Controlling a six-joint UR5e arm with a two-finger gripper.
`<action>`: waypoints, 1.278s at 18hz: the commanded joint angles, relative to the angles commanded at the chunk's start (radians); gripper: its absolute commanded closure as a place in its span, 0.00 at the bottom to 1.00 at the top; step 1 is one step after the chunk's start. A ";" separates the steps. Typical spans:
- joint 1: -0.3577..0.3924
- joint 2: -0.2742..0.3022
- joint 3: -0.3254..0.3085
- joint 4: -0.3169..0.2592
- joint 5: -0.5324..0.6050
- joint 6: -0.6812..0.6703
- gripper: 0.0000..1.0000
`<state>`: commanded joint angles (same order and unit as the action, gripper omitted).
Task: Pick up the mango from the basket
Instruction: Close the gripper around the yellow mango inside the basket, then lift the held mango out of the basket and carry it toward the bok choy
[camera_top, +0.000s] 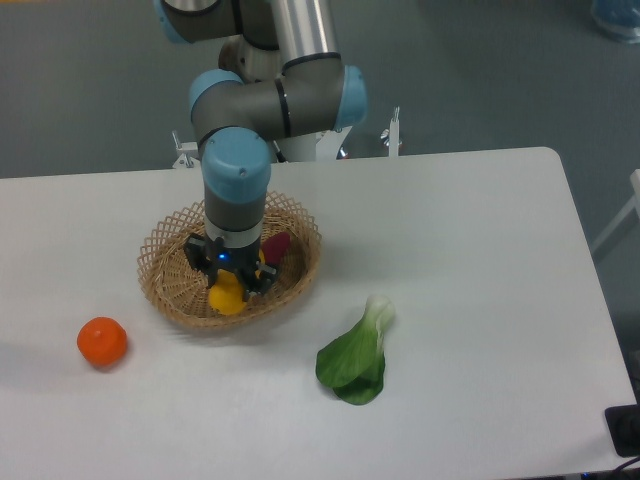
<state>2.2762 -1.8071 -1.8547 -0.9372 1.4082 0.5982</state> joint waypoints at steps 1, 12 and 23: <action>0.017 0.002 0.011 -0.002 0.000 0.006 0.66; 0.177 -0.037 0.112 -0.002 0.094 0.242 0.64; 0.270 -0.124 0.192 -0.009 0.192 0.570 0.64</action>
<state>2.5464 -1.9312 -1.6629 -0.9465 1.5999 1.1687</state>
